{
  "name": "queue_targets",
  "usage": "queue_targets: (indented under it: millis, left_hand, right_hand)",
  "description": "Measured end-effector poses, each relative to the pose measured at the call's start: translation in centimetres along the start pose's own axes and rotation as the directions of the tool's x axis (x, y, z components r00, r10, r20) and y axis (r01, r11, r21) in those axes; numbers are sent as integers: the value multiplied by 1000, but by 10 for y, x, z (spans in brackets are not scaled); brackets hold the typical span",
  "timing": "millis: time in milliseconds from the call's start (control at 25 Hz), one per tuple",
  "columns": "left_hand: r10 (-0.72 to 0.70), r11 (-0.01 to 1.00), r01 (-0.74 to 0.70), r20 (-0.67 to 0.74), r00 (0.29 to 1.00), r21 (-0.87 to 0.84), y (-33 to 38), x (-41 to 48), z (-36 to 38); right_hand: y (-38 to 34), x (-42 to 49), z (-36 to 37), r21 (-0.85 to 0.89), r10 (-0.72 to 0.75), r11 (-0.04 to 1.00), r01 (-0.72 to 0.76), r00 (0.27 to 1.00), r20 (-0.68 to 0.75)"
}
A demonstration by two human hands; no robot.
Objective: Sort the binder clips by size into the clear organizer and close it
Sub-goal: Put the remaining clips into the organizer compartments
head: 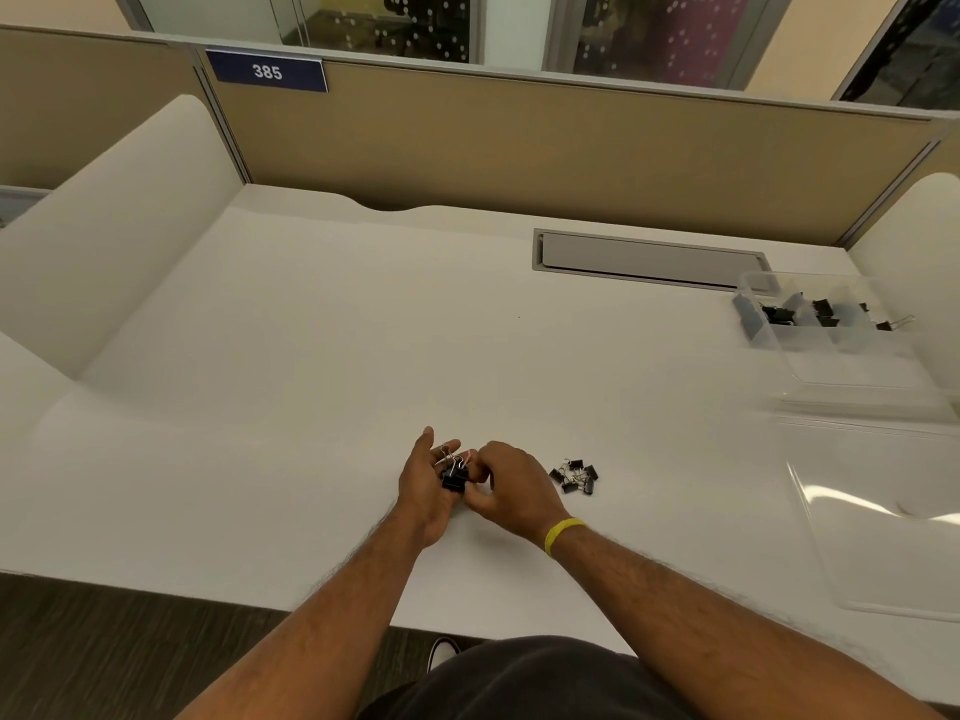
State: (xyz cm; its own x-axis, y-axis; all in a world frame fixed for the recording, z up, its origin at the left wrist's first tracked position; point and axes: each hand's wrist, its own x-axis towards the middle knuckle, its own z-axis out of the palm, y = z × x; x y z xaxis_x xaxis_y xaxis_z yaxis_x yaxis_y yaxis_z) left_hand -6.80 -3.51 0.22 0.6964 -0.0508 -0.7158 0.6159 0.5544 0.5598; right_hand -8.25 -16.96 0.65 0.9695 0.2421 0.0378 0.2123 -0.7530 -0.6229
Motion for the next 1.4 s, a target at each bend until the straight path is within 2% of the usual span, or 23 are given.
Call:
queue_targets:
  millis: [120, 280, 400, 520, 680, 800, 960, 1080, 1400]
  left_hand:
    - [-20, 1000, 20, 43, 999, 9, -1, -2, 6]
    - [-14, 1000, 11, 91, 996, 24, 0, -1, 13]
    - [-8, 1000, 4, 127, 992, 31, -2, 0, 21]
    - [-25, 999, 18, 185, 982, 41, -4, -2, 36]
    - [-86, 990, 47, 303, 949, 136, -10, -12, 64]
    - [-140, 977, 63, 391, 910, 203, -18, -22, 82]
    - [-199, 968, 103, 460, 865, 227, -32, -23, 97]
    - [-249, 964, 152, 549, 798, 217, -44, -26, 113]
    - [-272, 957, 144, 613, 742, 250, -73, -35, 180]
  right_hand:
    - [-1, 3, 1, 22, -52, 998, 53, 998, -46]
    - [2, -1, -1, 69, -47, 996, 57, 990, -133]
    - [5, -5, -5, 112, 6, 993, 25, 963, -269]
    - [8, -9, -14, 232, 148, 970, -67, 924, -352]
    - [13, -17, -21, 355, 294, 918, -177, 904, -309]
    - [19, -25, -24, 329, 343, 912, -243, 893, -290]
    - [29, -39, -31, 259, 382, 916, -306, 862, -334]
    - [42, -48, -41, 347, 461, 872, -345, 816, -349]
    - [94, -60, -84, 529, 532, 807, -262, 711, -460]
